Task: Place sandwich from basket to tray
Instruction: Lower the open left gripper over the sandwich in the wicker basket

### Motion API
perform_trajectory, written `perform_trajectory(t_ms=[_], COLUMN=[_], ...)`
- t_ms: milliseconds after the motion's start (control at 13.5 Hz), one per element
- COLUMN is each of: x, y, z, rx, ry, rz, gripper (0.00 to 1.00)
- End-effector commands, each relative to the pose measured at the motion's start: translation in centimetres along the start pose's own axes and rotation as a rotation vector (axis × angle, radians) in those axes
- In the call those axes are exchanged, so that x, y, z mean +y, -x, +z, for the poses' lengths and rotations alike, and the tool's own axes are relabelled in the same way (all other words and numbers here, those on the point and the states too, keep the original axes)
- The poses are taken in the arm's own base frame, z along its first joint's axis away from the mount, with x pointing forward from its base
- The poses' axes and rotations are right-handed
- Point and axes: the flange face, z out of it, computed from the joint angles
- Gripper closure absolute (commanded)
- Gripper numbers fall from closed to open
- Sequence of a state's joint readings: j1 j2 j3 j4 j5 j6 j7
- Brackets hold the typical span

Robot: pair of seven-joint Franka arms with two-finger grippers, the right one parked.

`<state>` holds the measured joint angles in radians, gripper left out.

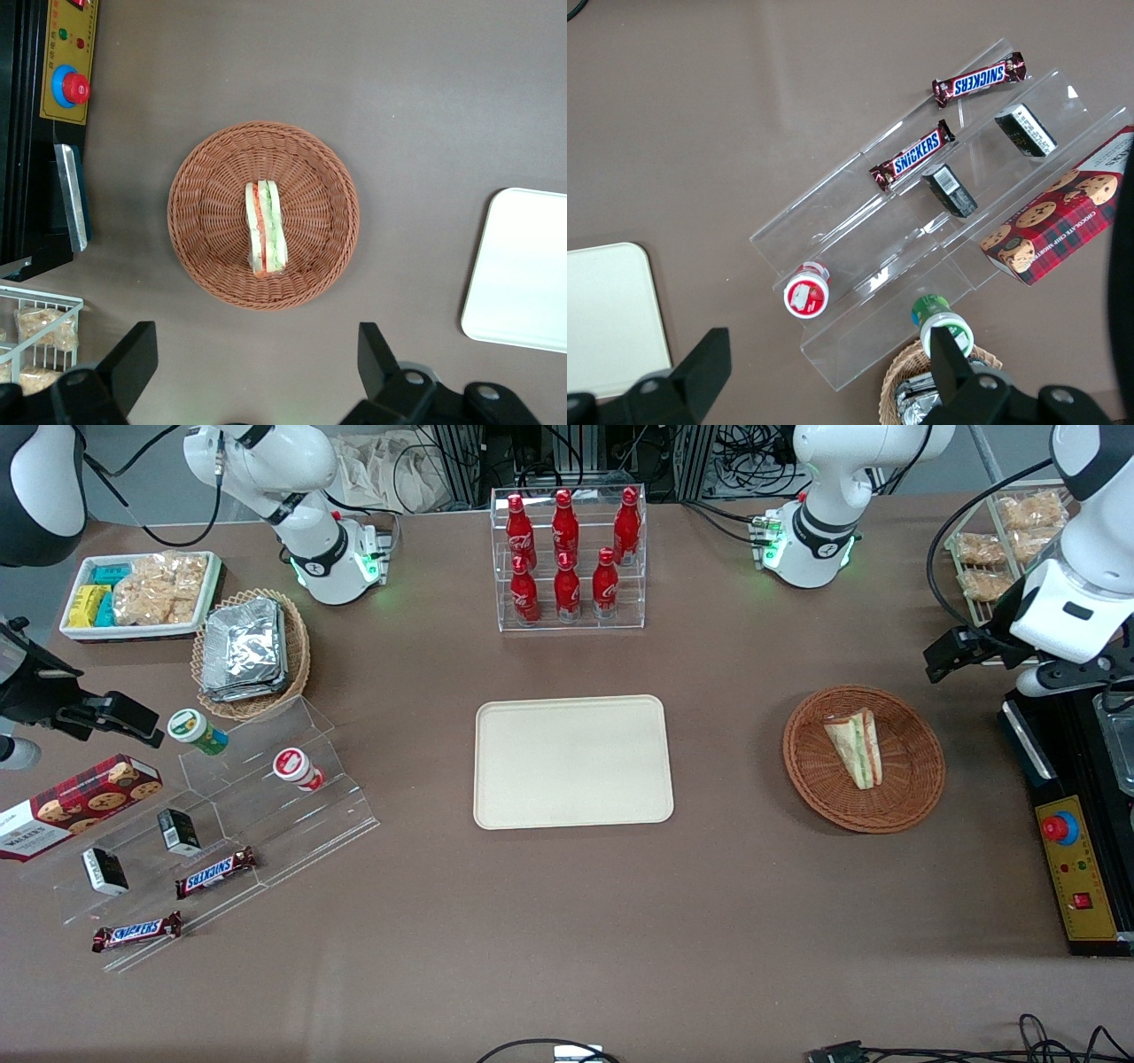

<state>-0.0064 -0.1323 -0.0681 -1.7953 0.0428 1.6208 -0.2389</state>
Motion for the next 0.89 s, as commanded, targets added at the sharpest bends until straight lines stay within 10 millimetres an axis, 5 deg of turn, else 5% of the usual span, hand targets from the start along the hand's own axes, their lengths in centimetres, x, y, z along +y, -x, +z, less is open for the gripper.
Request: perform_trajectory(t_ms=[0,370,667,815], x=[0.3,0.1,-1.0,-3.5], y=[0.3,2.0,4.4,3.9], z=[-1.1,0.2,7.5,12.0], rx=[-0.015,-0.026,0.019,0.039], ry=[0.003,-0.001,0.008,0.025], rz=[0.001,-0.001,-0.018,-0.068], gripper=[0.00,0.00,0.00,0.00])
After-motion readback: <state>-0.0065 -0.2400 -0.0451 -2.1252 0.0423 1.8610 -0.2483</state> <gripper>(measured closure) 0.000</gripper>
